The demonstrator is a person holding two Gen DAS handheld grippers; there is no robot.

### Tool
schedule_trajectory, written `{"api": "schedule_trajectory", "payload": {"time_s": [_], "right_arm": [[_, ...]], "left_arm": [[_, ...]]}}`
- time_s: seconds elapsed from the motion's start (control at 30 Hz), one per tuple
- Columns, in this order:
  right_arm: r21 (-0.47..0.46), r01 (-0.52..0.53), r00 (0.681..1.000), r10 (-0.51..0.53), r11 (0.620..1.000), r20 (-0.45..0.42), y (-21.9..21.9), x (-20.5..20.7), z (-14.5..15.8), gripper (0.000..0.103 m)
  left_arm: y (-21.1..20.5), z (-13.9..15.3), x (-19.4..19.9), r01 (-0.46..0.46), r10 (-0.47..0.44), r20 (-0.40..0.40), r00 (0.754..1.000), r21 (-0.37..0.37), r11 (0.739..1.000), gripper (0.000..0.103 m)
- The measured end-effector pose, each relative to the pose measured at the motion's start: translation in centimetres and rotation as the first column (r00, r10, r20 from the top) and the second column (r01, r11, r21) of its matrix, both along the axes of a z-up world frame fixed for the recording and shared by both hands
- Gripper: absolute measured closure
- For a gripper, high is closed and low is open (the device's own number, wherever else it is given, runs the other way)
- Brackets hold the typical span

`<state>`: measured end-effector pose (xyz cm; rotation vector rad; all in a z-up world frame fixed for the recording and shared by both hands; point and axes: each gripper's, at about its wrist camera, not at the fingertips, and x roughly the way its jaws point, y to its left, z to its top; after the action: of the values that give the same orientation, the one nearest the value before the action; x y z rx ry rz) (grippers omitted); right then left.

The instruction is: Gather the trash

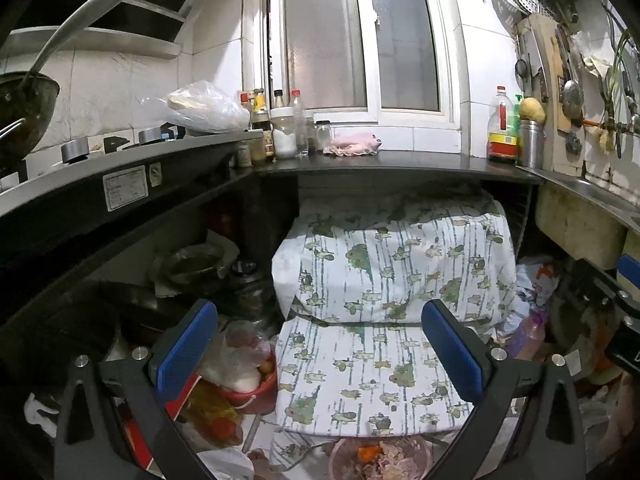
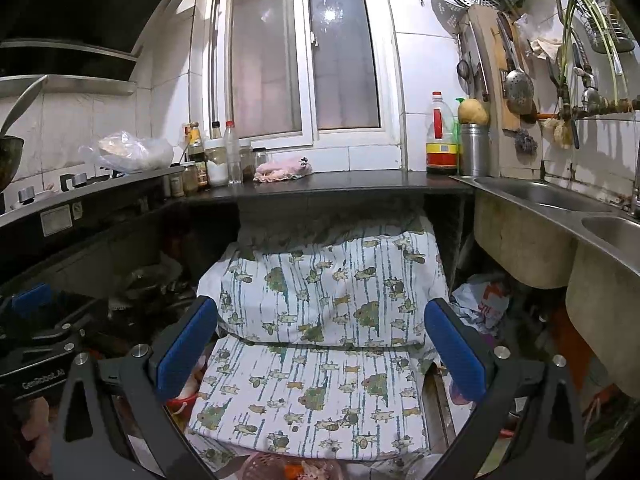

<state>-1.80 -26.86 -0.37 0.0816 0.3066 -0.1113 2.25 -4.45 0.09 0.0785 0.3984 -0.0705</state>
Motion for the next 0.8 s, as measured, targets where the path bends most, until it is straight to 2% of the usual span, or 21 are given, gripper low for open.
{"api": "schedule_trajectory", "payload": {"time_s": [0.17, 0.8], "right_arm": [[-0.038, 0.018, 1.000, -0.017, 0.999, 0.018, 0.7, -0.4, 0.3, 0.000], [-0.059, 0.015, 0.999, -0.013, 0.998, 0.032, 1.2, -0.9, 0.8, 0.000]], "left_arm": [[0.5, -0.1, 0.3, -0.025, 0.025, 0.001, 1.000, -0.003, 1.000, 0.000], [0.9, -0.1, 0.2, -0.052, 0.052, 0.015, 0.999, 0.017, 0.998, 0.000]]}}
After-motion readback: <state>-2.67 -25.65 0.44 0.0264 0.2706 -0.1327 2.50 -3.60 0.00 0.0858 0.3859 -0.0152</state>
